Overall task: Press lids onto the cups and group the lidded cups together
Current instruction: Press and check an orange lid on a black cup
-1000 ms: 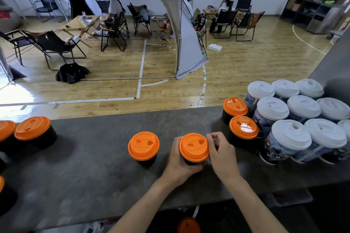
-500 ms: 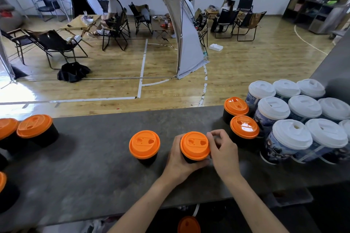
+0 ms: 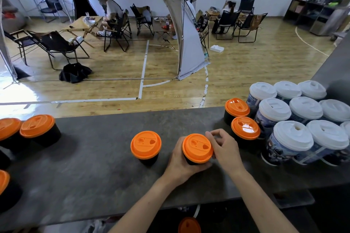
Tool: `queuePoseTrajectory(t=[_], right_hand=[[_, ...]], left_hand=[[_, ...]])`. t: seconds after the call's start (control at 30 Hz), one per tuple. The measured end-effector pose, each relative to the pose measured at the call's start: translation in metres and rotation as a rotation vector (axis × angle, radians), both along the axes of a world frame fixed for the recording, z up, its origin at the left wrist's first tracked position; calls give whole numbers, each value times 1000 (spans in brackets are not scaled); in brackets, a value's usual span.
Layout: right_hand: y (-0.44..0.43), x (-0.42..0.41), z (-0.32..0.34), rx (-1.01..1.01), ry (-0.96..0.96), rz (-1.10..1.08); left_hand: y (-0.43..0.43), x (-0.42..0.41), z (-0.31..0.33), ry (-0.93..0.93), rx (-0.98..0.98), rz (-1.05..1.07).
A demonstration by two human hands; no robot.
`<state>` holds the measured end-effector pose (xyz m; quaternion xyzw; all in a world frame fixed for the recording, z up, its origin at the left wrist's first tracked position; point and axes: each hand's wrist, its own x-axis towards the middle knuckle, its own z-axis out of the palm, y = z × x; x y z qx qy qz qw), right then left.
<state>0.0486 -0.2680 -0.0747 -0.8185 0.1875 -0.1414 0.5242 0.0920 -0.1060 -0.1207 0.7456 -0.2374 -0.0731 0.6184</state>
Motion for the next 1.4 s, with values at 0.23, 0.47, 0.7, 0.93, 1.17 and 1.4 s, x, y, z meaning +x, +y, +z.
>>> queuePoseTrajectory(t=[0.23,0.47,0.7,0.93,1.17,1.4], right_hand=[[12,-6,-7,-145,-57,-114],[4,8,0,-94,28,-1],[3,5,-6,-62,-6,-29],[8,2,-3,-197,-4,-37],[-2,13,1,51,75,140],[9,2,14,-355,35,28]], left_hand=[[2,1,-3,18,18,10],[2,7,-7,29,37,-23],[1,2,-4,41,0,-8],[3,2,-6,34,27,8],[3,6,-8,30,26,-10],[2,4,-8,40,14,21]])
